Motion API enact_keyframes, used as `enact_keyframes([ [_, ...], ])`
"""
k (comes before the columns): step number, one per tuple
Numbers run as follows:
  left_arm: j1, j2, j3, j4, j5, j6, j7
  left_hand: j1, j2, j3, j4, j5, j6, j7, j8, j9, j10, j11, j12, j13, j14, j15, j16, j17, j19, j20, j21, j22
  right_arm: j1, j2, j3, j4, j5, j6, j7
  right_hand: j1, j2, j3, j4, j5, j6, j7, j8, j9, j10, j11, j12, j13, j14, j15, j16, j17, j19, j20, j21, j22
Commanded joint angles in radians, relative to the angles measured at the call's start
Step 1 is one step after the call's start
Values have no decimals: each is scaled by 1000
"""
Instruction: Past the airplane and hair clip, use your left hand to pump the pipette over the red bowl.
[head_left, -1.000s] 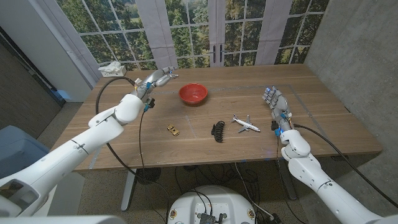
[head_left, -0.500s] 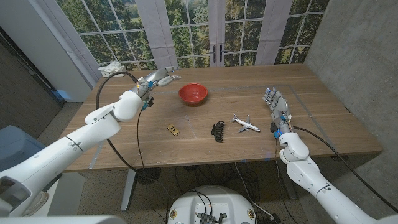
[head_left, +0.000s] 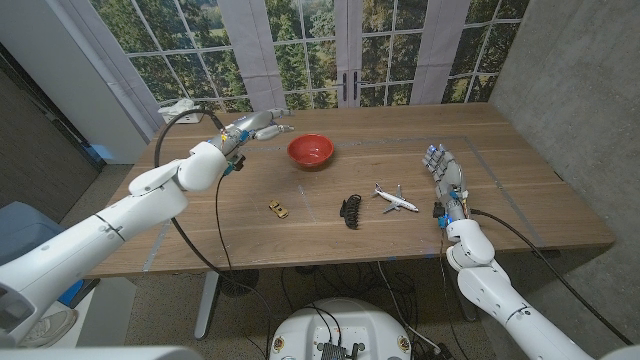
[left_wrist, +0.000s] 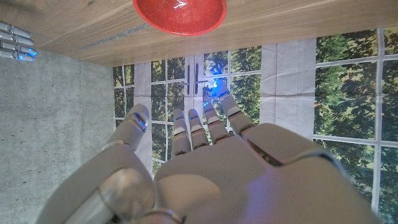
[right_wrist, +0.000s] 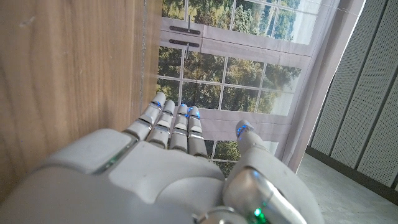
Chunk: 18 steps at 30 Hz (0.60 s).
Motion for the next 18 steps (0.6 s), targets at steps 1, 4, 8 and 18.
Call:
enact_keyframes([
  [1,-1,43,-9,-31,47,-16,-61,14,-3,-1,-5,0,2,-1,0,5,4,-7,-1,4,1,-7,-2,1,6,-1,-4,3,-25,24,-6,-7,-21,37,-21,9,-6,2,-6,8,10,-3,4,3,11,3,9,2,12,1,6,2,10,2,-1,2],
  [4,-2,58,-11,-43,60,-16,-84,15,-3,-2,-7,-1,6,-3,1,5,2,-8,-2,4,0,-9,-3,1,5,-2,-6,3,-30,29,-8,-6,-25,45,-24,9,-6,2,-7,8,10,-3,4,3,11,3,9,3,12,1,6,3,11,2,-2,2],
  [8,1,75,-18,-57,71,-18,-106,17,-3,-3,-8,-1,10,-4,2,5,1,-8,-3,4,-1,-9,-4,1,4,-4,-9,3,-36,39,-11,-2,-28,55,-27,10,-6,2,-8,8,11,-1,4,3,11,3,9,3,12,1,6,3,11,3,-3,2],
  [18,5,109,-24,-113,126,6,-165,34,-20,-7,-26,-4,57,-9,13,6,4,-15,-4,4,-3,-15,-9,-1,-2,-8,-24,2,-51,55,-15,1,-41,83,-34,11,-5,3,-13,9,15,2,4,3,16,8,11,6,18,4,10,4,14,4,-6,2],
])
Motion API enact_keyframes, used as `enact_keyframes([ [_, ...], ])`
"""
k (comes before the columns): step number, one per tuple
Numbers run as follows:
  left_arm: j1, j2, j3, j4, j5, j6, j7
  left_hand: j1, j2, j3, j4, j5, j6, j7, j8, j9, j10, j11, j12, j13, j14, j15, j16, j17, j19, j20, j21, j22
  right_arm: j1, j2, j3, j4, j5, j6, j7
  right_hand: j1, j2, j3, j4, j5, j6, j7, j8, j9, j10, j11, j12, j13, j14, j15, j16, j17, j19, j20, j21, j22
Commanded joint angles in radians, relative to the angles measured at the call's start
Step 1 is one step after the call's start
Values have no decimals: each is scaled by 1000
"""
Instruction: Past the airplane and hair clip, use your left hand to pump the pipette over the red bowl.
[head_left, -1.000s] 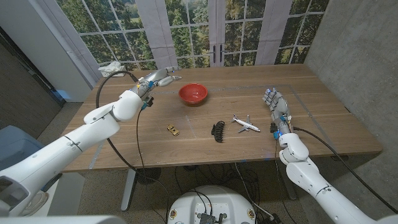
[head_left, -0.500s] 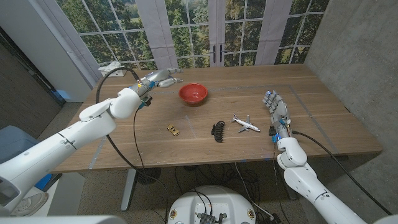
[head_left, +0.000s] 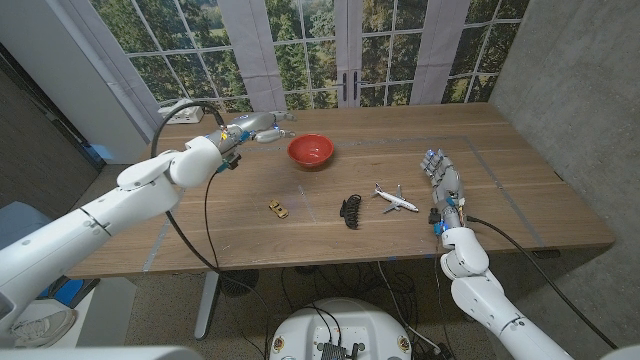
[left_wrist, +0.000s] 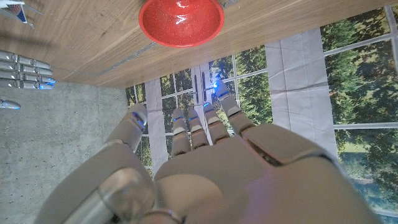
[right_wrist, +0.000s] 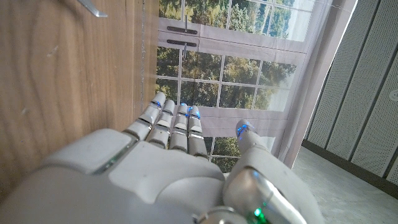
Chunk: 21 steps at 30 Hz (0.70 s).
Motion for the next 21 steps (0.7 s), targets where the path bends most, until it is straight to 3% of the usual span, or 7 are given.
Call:
enact_keyframes([
  [1,3,45,-6,-64,69,23,-76,22,-7,1,-11,-4,29,1,10,6,5,-10,-1,5,5,-11,-1,1,-1,-6,-10,2,-20,20,-5,2,-13,31,-11,11,-5,0,-5,5,10,0,4,3,12,2,5,6,11,-5,7,2,11,1,-2,2],
  [14,-43,67,17,-139,169,64,-231,113,-65,5,-30,3,105,-8,19,5,63,-37,10,5,83,-39,9,1,76,-16,-23,2,-41,24,0,-15,-22,38,-29,11,-4,1,-9,6,21,-1,6,4,20,3,9,9,19,-1,12,4,18,6,-4,3],
  [21,-57,66,35,-178,265,100,-277,175,-102,5,-32,7,146,-4,27,5,106,-36,14,5,117,-55,11,2,95,-22,-36,2,-40,25,3,-13,-14,40,-23,11,-3,1,-12,7,27,1,7,5,25,7,11,11,30,1,18,5,24,9,-5,3],
])
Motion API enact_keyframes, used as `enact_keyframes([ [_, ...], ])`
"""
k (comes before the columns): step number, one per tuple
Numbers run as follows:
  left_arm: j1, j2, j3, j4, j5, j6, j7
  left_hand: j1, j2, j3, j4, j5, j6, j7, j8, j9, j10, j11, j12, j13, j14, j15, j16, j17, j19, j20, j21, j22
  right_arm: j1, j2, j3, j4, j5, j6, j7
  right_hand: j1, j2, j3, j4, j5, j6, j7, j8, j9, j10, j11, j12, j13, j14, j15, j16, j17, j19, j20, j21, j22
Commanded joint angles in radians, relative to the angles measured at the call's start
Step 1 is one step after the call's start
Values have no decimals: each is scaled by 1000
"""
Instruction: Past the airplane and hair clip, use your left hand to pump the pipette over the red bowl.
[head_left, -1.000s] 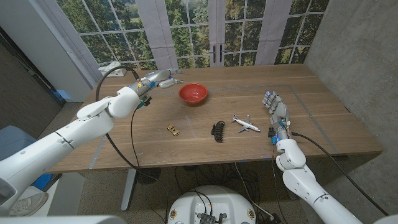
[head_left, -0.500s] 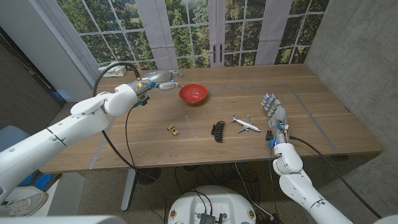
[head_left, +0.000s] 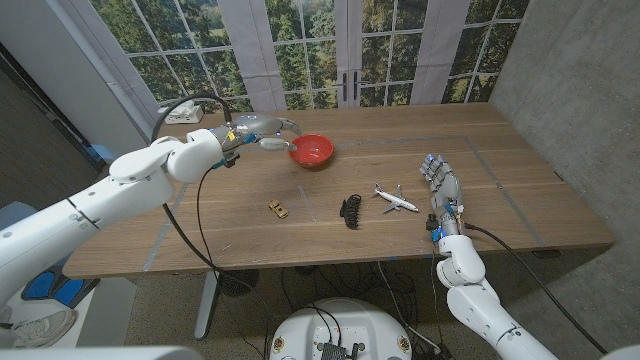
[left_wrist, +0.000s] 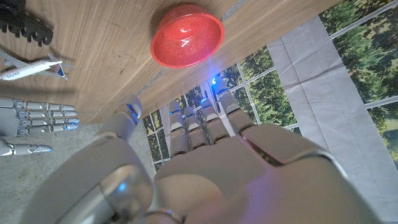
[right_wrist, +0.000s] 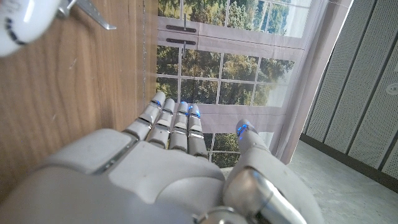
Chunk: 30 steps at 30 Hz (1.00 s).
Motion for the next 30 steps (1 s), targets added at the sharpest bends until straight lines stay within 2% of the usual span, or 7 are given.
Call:
enact_keyframes([
  [1,-42,13,36,-91,146,59,-109,64,-24,3,-6,9,36,-2,11,6,41,-5,11,6,36,-46,8,2,18,-1,-13,3,-7,4,6,-3,3,10,-4,11,-3,0,-7,7,14,-3,8,5,9,5,5,4,12,-1,7,4,9,0,-1,4],
  [6,-64,7,57,-107,231,56,-151,126,-52,3,-6,10,48,-8,9,6,46,-11,3,6,71,-68,11,3,43,-8,-19,3,-2,4,8,4,16,10,8,10,-4,0,-8,7,16,-2,8,5,11,6,6,5,14,-3,8,5,12,2,-2,4],
  [12,-96,-19,80,-110,294,61,-233,198,-79,4,-6,8,22,-32,-5,7,35,-19,-7,7,79,-73,5,4,49,-11,-32,5,3,2,9,11,16,9,11,10,-3,0,-10,8,19,0,8,6,14,8,7,7,17,2,10,6,15,3,-3,4],
  [19,-118,-46,100,-90,340,45,-277,299,-106,0,-3,2,32,-34,0,9,91,-54,4,10,62,-79,-5,6,40,-19,-55,6,3,6,11,12,19,5,6,9,-3,-1,-12,8,23,1,8,6,17,9,8,9,21,3,13,8,17,4,-5,5],
  [21,-122,-50,103,-84,352,36,-282,330,-116,-5,-2,1,42,-43,4,10,103,-76,4,11,57,-87,-6,6,39,-22,-62,6,4,8,10,11,17,3,2,9,-3,-1,-12,8,23,1,8,6,18,10,9,10,21,4,14,8,18,4,-5,5],
  [23,-139,-47,110,-65,346,-16,-279,343,-122,-8,-2,1,44,-50,5,10,103,-80,2,11,52,-91,-8,6,37,-25,-66,6,7,7,9,14,15,4,5,8,-3,-1,-12,8,24,1,8,6,20,10,9,10,23,3,15,9,18,4,-5,5],
  [30,-142,-61,116,-52,390,-29,-294,428,-170,-43,4,-5,52,-99,12,13,113,-102,-5,13,21,-106,-11,7,0,-37,-106,6,9,9,6,7,0,-2,-10,7,-3,-2,-13,8,27,2,8,6,21,11,10,12,23,5,16,10,19,5,-7,5],
])
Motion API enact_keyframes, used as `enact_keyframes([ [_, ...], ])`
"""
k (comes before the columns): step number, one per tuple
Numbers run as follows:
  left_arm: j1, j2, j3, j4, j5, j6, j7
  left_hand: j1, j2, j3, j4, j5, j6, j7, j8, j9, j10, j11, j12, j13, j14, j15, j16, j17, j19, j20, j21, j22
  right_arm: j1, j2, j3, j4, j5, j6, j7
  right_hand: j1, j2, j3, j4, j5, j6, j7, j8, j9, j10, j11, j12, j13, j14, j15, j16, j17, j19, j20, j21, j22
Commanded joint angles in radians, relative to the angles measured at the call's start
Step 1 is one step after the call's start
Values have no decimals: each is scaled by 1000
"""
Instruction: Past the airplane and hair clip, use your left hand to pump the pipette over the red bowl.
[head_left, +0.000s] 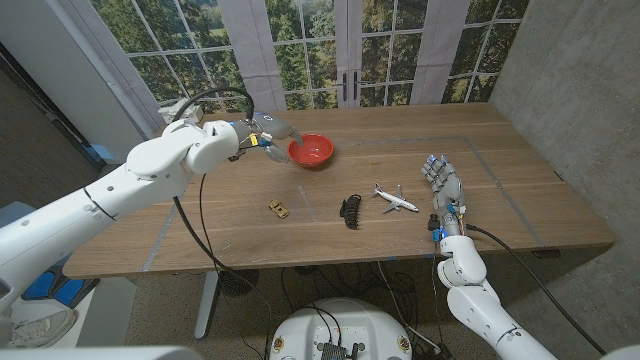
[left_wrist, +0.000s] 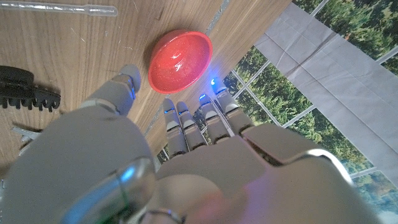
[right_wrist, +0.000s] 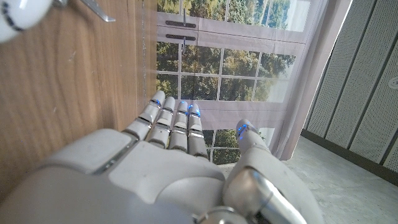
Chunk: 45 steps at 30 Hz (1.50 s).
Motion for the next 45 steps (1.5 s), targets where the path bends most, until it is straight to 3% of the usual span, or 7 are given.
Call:
enact_keyframes([
  [1,-26,-26,22,31,74,-47,-39,56,-23,-25,5,-2,12,-34,9,4,10,-14,-6,4,-23,-104,-3,4,-33,1,-29,4,5,3,-3,-5,-18,-11,-19,7,-3,-1,-6,8,9,-1,8,1,7,-3,6,6,10,5,8,5,8,7,-3,6],
  [11,-22,-38,24,67,69,-78,-34,116,-38,-84,15,4,69,-78,42,13,43,-18,-4,6,-89,-105,-6,5,-105,19,-96,3,7,9,-9,-6,-33,-11,-30,5,-4,-2,-7,8,13,1,9,2,10,-3,7,7,11,6,10,6,11,6,-4,6],
  [21,-16,-46,31,109,62,-121,19,144,-26,-104,18,5,118,-78,63,14,95,-19,6,8,-92,-105,3,5,-99,20,-115,3,8,8,-13,-13,-48,-17,-41,2,-4,-3,-7,7,16,2,8,2,11,-3,7,9,14,7,12,8,15,6,-5,6],
  [45,-22,-75,67,178,86,-196,109,191,-14,-125,16,1,150,-80,73,12,138,-20,7,10,-73,-123,9,4,-56,9,-124,3,18,9,-11,-7,-46,-16,-41,-3,-5,-6,-9,7,24,6,8,2,18,1,10,14,16,10,15,11,18,7,-10,7],
])
